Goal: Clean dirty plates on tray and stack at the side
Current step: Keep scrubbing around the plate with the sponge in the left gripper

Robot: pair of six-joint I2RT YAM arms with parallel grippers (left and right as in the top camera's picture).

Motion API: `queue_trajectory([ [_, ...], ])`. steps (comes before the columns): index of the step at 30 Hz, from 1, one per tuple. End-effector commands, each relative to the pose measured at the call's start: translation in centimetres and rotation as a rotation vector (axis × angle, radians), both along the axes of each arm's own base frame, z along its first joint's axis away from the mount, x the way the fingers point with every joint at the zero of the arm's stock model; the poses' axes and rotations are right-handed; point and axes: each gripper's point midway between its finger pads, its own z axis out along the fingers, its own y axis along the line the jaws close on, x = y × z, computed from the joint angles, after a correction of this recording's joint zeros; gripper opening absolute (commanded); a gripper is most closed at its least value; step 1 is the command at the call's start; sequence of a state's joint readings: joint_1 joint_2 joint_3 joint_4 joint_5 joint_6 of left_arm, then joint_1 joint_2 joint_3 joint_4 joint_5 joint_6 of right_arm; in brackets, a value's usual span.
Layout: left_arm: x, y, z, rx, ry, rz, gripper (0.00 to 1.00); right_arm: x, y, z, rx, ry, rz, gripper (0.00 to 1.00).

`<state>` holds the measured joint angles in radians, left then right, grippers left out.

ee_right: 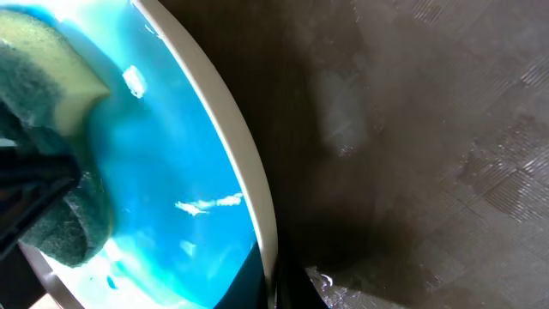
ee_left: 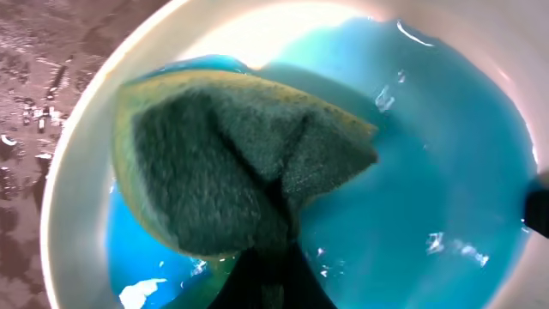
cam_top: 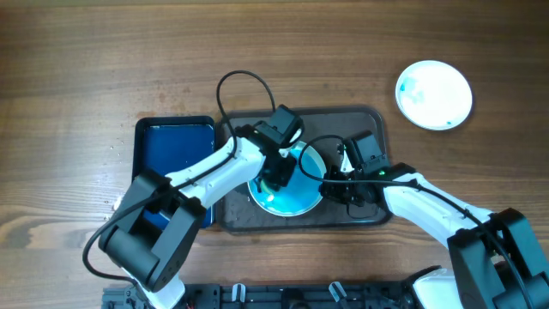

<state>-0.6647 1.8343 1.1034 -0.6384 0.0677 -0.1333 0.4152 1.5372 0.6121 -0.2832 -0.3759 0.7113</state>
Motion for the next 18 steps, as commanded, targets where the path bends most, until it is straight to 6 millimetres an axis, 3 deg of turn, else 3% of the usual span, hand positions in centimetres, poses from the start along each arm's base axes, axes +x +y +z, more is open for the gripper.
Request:
queue_trajectory([
  [1, -4.0, -1.4, -2.7, -0.019, 0.153, -0.035, 0.04, -0.6, 0.1, -0.5, 0.003, 0.016, 0.019, 0.04],
  [6, -7.0, -5.0, -1.2, -0.23, 0.297, -0.143, 0.04, -0.5, 0.1, -0.5, 0.001, 0.01, 0.027, 0.04],
  [11, -8.9, -7.5, -0.6, -0.29, 0.313, -0.218, 0.04, -0.5, 0.1, -0.5, 0.0, 0.007, 0.034, 0.04],
  [16, -7.6, -5.9, -1.1, -0.232, 0.295, -0.142, 0.04, -0.6, 0.1, -0.5, 0.0, 0.007, 0.034, 0.04],
  [18, -6.4, -4.1, -1.5, -0.189, 0.285, -0.088, 0.04, -0.6, 0.1, -0.5, -0.001, 0.009, 0.034, 0.04],
])
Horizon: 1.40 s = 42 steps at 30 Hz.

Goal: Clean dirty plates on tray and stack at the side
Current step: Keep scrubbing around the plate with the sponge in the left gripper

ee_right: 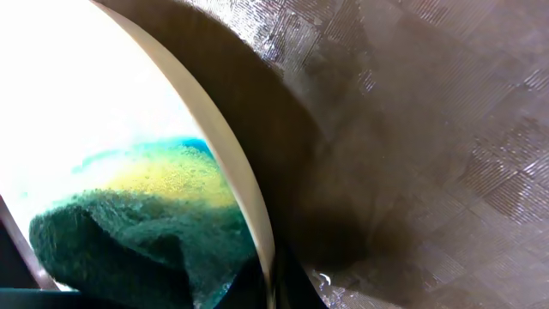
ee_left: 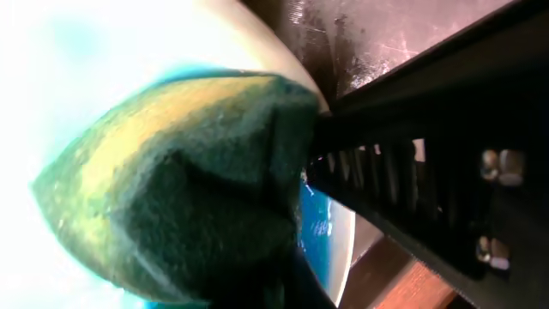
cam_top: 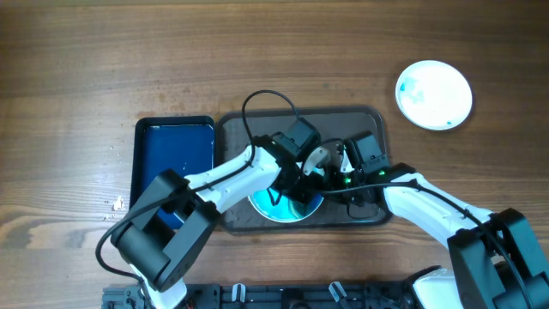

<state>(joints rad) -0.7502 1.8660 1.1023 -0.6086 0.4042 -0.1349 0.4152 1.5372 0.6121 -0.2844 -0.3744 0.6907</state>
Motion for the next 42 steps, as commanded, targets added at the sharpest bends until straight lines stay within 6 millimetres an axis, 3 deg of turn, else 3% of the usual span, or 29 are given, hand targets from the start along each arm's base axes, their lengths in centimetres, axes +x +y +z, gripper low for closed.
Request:
queue_trajectory([
  [1, 0.2, 3.6, -2.0, 0.101, 0.069, 0.079, 0.04, -0.6, 0.1, -0.5, 0.003, 0.019, 0.017, 0.04],
  [6, 3.6, 8.9, -2.8, 0.239, 0.03, 0.236, 0.04, -0.6, 0.1, -0.5, 0.003, 0.018, 0.017, 0.04],
  [10, 5.9, 12.1, -2.9, 0.248, 0.026, 0.33, 0.04, -0.7, 0.0, -0.5, 0.0, 0.024, 0.017, 0.04],
  [13, 6.6, 13.2, -2.9, 0.242, 0.018, 0.337, 0.04, -0.7, 0.0, -0.6, -0.001, 0.023, 0.02, 0.04],
  [19, 8.6, 17.5, -3.2, 0.34, -0.008, 0.52, 0.04, -0.8, 0.0, -0.6, -0.004, 0.021, 0.031, 0.04],
  [22, 7.8, 18.2, -3.2, 0.365, 0.025, 0.515, 0.04, -0.8, -0.1, -0.6, -0.005, 0.02, 0.035, 0.04],
  [27, 4.7, 14.8, -3.0, 0.331, 0.075, 0.325, 0.04, -0.8, -0.1, -0.6, -0.006, 0.02, 0.036, 0.04],
  [32, 0.5, 8.6, -2.7, 0.26, 0.083, 0.089, 0.04, -1.0, -0.1, -0.6, -0.008, 0.026, 0.036, 0.05],
  [36, -2.2, 5.7, -2.3, 0.195, 0.124, -0.011, 0.04, -1.0, -0.1, -0.6, -0.008, 0.025, 0.036, 0.04],
  [42, -3.3, 1.9, -1.1, 0.019, 0.165, -0.056, 0.04, -1.0, -0.1, -0.6, -0.008, 0.026, 0.036, 0.04],
])
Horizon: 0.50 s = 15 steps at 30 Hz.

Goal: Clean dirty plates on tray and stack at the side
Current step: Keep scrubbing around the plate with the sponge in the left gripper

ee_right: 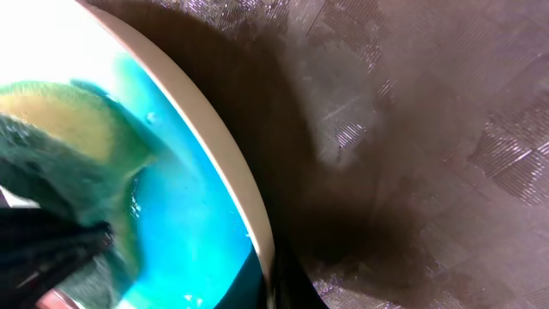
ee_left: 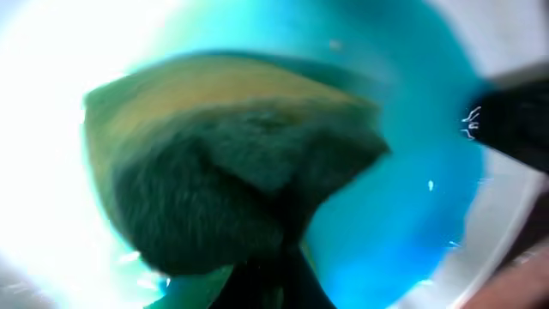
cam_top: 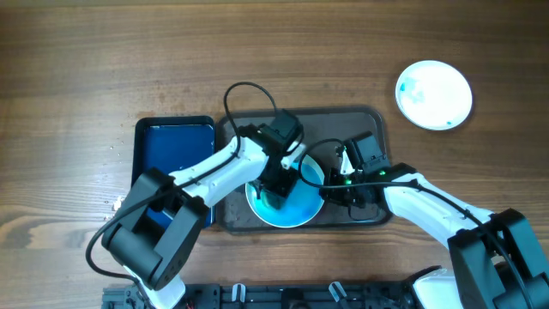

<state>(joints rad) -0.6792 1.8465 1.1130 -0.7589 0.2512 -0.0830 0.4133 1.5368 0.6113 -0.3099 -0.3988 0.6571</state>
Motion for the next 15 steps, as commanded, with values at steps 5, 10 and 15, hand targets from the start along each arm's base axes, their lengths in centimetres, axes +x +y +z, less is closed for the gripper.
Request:
queue_trajectory([
  [5, -4.5, -5.7, 0.4, -0.297, 0.212, -0.084, 0.04, -0.3, -0.2, -0.6, -0.014, 0.009, 0.0, 0.04],
  [10, -2.7, -2.0, -1.3, -0.097, 0.165, 0.063, 0.04, -0.4, -0.2, -0.6, -0.017, 0.015, 0.001, 0.04],
  [15, -1.9, 2.0, -1.9, 0.026, 0.18, 0.142, 0.04, -0.5, -0.3, -0.7, -0.02, 0.02, 0.001, 0.04],
])
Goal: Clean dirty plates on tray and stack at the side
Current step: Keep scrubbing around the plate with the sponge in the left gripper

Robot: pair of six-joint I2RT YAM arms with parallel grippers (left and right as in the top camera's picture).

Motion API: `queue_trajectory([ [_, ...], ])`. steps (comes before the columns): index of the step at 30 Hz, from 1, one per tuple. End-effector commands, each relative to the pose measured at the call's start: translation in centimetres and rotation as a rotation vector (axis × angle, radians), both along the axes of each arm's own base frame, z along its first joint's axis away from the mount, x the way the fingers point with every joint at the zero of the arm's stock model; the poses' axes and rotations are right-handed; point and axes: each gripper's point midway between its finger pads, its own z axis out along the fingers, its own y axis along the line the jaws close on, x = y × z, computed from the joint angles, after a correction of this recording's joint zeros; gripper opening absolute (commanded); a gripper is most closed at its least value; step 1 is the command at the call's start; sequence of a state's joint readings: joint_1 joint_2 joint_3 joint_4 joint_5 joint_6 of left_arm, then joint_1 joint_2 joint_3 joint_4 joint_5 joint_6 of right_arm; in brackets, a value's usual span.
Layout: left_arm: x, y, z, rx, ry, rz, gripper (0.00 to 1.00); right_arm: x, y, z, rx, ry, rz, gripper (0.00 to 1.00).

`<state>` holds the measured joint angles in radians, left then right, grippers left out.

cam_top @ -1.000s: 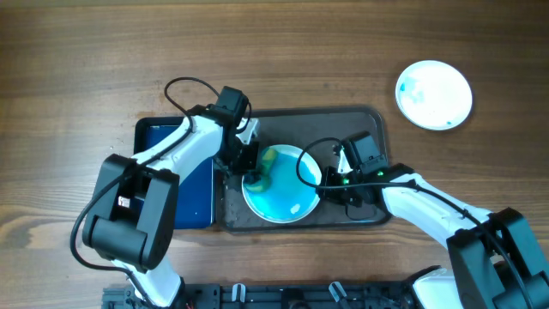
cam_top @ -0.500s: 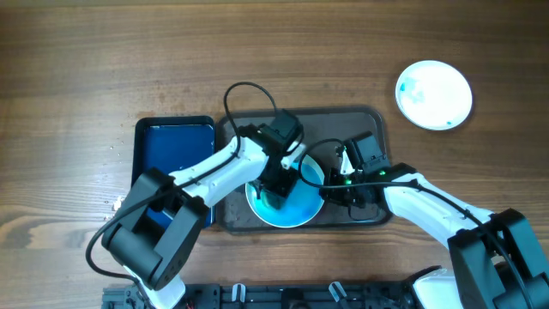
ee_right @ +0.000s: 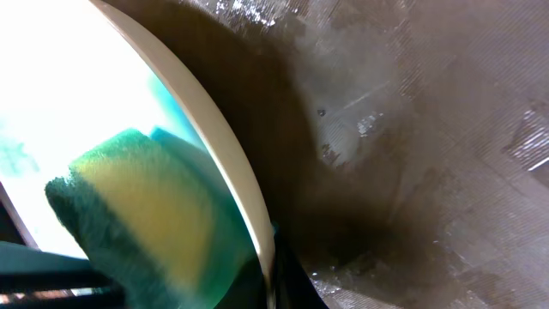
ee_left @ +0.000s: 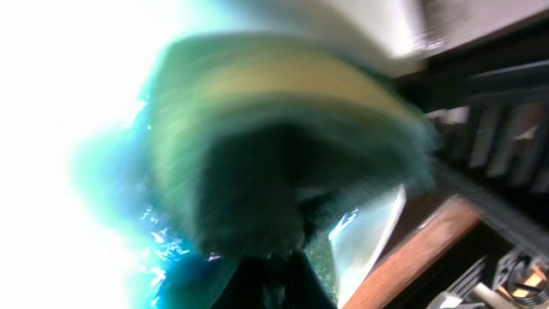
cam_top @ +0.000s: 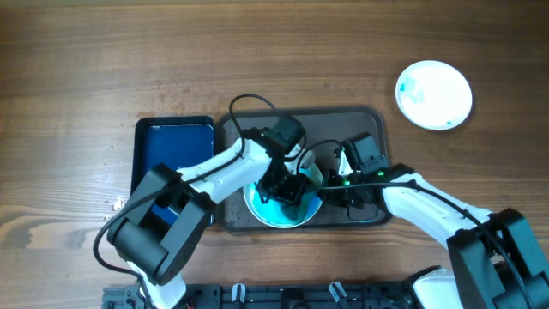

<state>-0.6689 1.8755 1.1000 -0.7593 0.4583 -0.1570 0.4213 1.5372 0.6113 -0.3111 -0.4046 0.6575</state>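
Observation:
A white plate [cam_top: 276, 215] smeared with blue liquid lies in the dark tray [cam_top: 369, 120]. My left gripper [cam_top: 290, 189] is shut on a yellow and green sponge [ee_left: 283, 146], pressed on the plate's right part. In the right wrist view the sponge [ee_right: 146, 215] shows close to the plate's rim [ee_right: 230, 163]. My right gripper [cam_top: 330, 182] is shut on that rim at the plate's right edge. A second white plate [cam_top: 433, 93] with faint blue marks sits on the table at the far right.
A blue rectangular basin [cam_top: 171, 154] stands left of the tray. Cables loop over the tray's back. The wooden table [cam_top: 86, 60] spreads all round.
My left gripper with the sponge has moved from the plate's middle towards its right edge, nearer my right gripper. The right gripper keeps its hold on the rim.
The sponge was on the plate's middle, then at its right rim beside my right gripper, then back at the middle, and now again at the right side. My right gripper held the rim throughout. Blue liquid still covers the plate.

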Motion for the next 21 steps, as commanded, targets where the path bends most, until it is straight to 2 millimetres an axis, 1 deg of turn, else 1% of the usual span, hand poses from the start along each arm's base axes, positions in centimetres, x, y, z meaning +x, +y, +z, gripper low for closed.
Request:
queue_trajectory([
  [1, 0.8, 4.1, -1.9, 0.152, 0.004, 0.067, 0.04, -0.3, -0.5, -0.7, -0.024, 0.016, -0.008, 0.04],
  [4, 2.0, 4.9, -2.0, 0.148, -0.011, 0.103, 0.04, -0.3, -0.6, -0.7, -0.025, 0.018, -0.009, 0.04],
  [10, 4.6, 8.5, -2.5, 0.246, -0.072, 0.187, 0.04, -0.4, -0.6, -0.9, -0.03, 0.021, -0.009, 0.04],
  [12, 5.2, 9.3, -2.5, 0.249, -0.069, 0.217, 0.04, -0.4, -0.7, -0.9, -0.035, 0.021, -0.01, 0.04],
  [13, 5.6, 10.0, -2.5, 0.251, -0.066, 0.246, 0.04, -0.4, -0.7, -0.9, -0.035, 0.022, -0.01, 0.04],
  [17, 7.3, 12.1, -2.6, 0.247, -0.075, 0.327, 0.04, -0.4, -0.7, -0.9, -0.035, 0.023, -0.009, 0.04],
  [21, 8.9, 13.3, -2.6, 0.237, -0.108, 0.381, 0.04, -0.5, -0.8, -1.0, -0.037, 0.027, -0.009, 0.04],
])
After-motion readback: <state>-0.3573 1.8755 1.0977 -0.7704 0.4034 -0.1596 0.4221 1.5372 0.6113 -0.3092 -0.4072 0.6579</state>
